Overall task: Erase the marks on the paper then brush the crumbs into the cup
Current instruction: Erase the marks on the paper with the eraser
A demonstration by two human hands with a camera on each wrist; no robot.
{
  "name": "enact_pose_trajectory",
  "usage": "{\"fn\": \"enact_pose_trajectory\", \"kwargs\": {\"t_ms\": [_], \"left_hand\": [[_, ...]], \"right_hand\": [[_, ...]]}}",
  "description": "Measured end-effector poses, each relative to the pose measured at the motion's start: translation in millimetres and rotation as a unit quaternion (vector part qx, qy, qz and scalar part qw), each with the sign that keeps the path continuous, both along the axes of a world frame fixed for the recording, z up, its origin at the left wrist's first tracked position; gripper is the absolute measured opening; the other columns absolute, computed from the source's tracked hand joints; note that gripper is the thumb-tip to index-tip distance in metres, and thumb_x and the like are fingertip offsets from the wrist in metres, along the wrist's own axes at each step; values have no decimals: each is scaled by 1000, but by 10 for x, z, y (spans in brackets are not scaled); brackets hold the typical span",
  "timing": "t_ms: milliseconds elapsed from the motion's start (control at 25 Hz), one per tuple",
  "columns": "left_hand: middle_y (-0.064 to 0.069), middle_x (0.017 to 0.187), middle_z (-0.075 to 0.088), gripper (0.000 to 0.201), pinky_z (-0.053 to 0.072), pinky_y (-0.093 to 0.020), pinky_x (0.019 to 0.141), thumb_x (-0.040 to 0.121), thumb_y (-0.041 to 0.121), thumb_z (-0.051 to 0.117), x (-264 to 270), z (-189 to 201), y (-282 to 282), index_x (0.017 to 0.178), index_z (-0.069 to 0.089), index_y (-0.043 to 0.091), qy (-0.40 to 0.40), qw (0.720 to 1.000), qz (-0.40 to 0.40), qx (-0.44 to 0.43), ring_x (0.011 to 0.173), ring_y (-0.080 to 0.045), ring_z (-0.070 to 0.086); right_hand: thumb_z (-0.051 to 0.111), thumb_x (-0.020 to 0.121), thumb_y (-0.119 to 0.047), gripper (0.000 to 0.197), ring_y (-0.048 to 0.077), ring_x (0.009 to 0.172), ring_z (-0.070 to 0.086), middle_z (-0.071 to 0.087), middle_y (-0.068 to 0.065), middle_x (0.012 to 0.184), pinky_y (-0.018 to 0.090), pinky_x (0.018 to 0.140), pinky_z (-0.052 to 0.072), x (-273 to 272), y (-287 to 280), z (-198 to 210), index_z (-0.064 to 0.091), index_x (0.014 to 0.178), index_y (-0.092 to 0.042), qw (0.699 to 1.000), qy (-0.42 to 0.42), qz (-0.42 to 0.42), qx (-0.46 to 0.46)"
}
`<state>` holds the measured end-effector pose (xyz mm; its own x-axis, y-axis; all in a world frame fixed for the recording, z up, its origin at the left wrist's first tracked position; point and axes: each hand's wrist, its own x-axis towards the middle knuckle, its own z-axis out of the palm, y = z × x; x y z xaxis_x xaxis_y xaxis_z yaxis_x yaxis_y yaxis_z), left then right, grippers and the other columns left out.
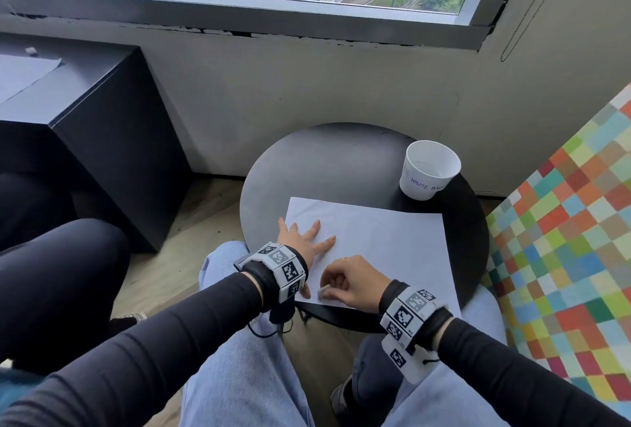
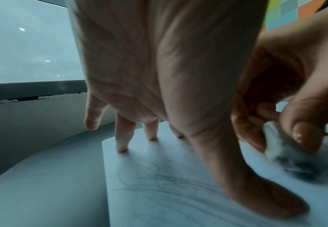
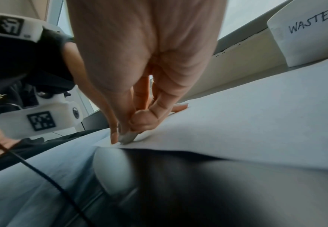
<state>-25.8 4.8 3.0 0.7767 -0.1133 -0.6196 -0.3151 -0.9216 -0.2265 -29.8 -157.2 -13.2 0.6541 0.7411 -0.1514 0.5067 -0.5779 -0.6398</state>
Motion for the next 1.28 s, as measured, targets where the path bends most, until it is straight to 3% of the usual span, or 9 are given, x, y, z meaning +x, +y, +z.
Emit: {"fn": "enact_pose_trajectory", "kwargs": {"t_ms": [280, 440, 640, 760, 960, 1080, 1280], "left_hand": [[-7, 163, -22, 130, 6, -71, 112, 69, 63, 78, -3, -4, 2, 153, -19, 40, -1, 1000, -2, 5, 148, -46, 8], [-7, 163, -23, 130, 6, -71, 112, 69, 63, 78, 1, -3, -8, 153, -20, 40, -1, 1000, 1, 2, 148, -46, 7], [-7, 163, -23, 130, 5, -71, 113, 69, 64, 77, 8, -21, 6, 153, -19, 40, 0, 1000, 0, -4, 148, -46, 6], [-6, 163, -24, 130, 5, -71, 113, 69, 66, 76, 5, -21, 11, 152, -21, 41, 2, 1000, 0, -1, 148, -47, 5], [-7, 163, -22, 130, 5, -72, 112, 68, 67, 76, 19, -57, 20, 153, -19, 41, -4, 1000, -2, -12, 147, -48, 7], [-5, 164, -20, 134, 8, -71, 112, 66, 67, 78, 16, -36, 39, 154, -18, 36, -6, 1000, -8, -12, 147, -47, 10], [1, 165, -15, 137, 7, -68, 115, 65, 64, 80, 19, -24, 141, 157, -13, 24, -14, 999, -22, -31, 149, -41, 9]], "right_hand": [[73, 82, -25, 17, 5, 62, 52, 59, -8, 69, 11, 63, 42, -7, 10, -5, 71, 88, -10, 1000, 3, 10, 6], [73, 83, -22, 15, 4, 60, 51, 56, -11, 66, 8, 62, 39, 22, 7, -15, 71, 88, -8, 1000, -3, -13, 17], [72, 84, -22, 15, 9, 66, 54, 62, -2, 73, 12, 63, 40, 5, 46, -10, 71, 88, -8, 1000, -9, 5, 13], [72, 83, -24, 16, 4, 62, 51, 60, -6, 72, 7, 62, 37, 5, 47, -20, 71, 87, -9, 1000, -2, 22, 12], [71, 84, -20, 12, 9, 63, 50, 59, -4, 70, 10, 60, 36, 13, 81, -52, 70, 85, -8, 1000, -14, 4, 25], [73, 83, -26, 17, 10, 64, 52, 61, -3, 70, 16, 62, 42, 29, 60, -35, 72, 85, -9, 999, -1, 34, -7], [74, 81, -21, 11, 5, 60, 52, 57, -8, 66, 12, 63, 43, 154, 161, -26, 69, 84, -11, 1000, 3, 5, 9]]}}
